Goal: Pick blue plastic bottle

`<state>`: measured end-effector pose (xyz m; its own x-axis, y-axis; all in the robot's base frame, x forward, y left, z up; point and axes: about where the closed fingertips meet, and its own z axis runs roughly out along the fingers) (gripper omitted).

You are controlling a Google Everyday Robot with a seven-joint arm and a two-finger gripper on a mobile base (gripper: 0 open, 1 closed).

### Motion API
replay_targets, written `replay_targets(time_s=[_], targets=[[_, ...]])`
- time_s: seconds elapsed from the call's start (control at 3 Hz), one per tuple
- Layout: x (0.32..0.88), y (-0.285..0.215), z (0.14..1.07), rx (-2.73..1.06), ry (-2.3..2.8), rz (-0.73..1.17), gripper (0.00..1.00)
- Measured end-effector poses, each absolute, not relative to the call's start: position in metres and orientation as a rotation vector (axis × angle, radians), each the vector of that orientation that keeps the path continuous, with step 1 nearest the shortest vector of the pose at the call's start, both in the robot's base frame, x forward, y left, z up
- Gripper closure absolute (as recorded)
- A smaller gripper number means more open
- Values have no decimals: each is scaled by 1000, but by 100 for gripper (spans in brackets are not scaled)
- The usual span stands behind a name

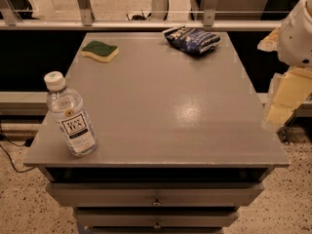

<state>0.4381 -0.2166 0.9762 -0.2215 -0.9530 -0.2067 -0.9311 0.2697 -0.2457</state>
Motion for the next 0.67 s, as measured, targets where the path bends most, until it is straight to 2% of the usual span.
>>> replay_targets(time_s=[0.67], targets=[[446,-206,960,-1727,2216,-59,0]])
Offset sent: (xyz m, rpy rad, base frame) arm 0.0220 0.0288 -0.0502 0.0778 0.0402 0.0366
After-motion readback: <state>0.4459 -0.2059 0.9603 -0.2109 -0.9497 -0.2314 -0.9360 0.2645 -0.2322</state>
